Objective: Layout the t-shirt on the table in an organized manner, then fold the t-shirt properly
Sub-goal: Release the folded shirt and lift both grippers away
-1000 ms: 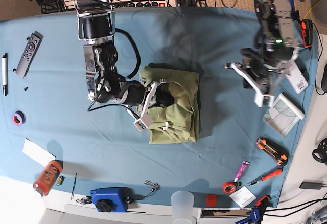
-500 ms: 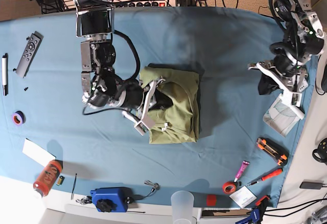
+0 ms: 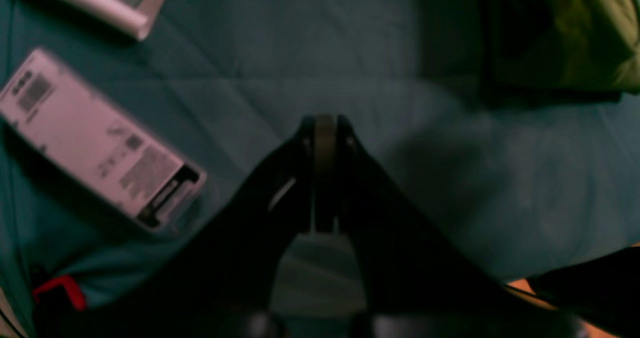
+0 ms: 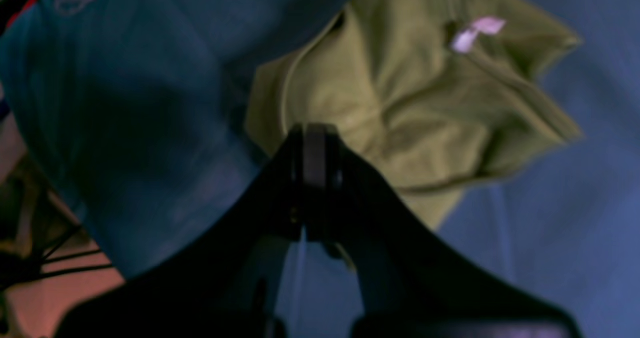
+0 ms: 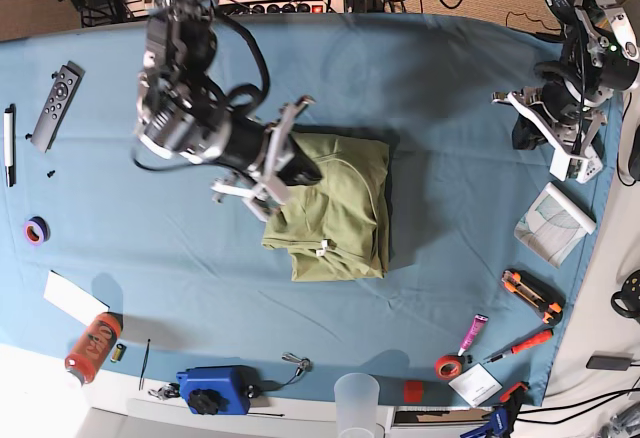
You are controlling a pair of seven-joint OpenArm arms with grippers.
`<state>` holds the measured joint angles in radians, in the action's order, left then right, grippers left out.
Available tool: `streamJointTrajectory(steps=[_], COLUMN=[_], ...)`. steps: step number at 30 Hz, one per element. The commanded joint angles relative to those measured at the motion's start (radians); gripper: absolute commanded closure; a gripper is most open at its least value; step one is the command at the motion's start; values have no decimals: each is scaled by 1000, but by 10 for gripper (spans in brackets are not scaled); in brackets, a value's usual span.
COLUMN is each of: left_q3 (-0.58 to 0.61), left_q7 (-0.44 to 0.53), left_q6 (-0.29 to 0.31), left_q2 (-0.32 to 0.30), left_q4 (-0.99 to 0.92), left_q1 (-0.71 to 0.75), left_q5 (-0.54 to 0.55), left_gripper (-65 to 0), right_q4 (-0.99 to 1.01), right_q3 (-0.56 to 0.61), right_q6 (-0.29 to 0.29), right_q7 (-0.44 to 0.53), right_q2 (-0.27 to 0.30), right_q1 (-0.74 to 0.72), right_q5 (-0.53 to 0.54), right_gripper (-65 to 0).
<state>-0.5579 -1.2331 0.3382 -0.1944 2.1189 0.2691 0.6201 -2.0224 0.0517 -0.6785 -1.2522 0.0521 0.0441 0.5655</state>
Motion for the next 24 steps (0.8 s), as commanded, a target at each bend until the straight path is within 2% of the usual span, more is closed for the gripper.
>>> streamJointTrajectory(steps=[1, 9, 15, 18, 24], left_q3=[-4, -12, -116, -164, -174], left_q7=[6, -6, -8, -9, -8], left_q6=[3, 0, 0, 4, 4], left_q2=[-8, -8, -8, -8, -5], left_q4=[18, 18, 18, 18, 18], left_q1=[2, 70, 142, 198, 341], left_q5=[2, -41, -36, 10, 32], left_gripper=[0, 0, 0, 0, 0], right_q4=[-43, -238, -327, -327, -327], right_q3=[-37, -349, -550, -616, -674], right_q6=[0, 13, 5, 2, 2], right_q7=[15, -63, -125, -144, -144], right_q2=[4, 12, 16, 43, 88], right_q1=[10, 208, 352, 423, 556], right_q5=[10, 63, 157, 216, 228], right_gripper=[0, 0, 0, 0, 0])
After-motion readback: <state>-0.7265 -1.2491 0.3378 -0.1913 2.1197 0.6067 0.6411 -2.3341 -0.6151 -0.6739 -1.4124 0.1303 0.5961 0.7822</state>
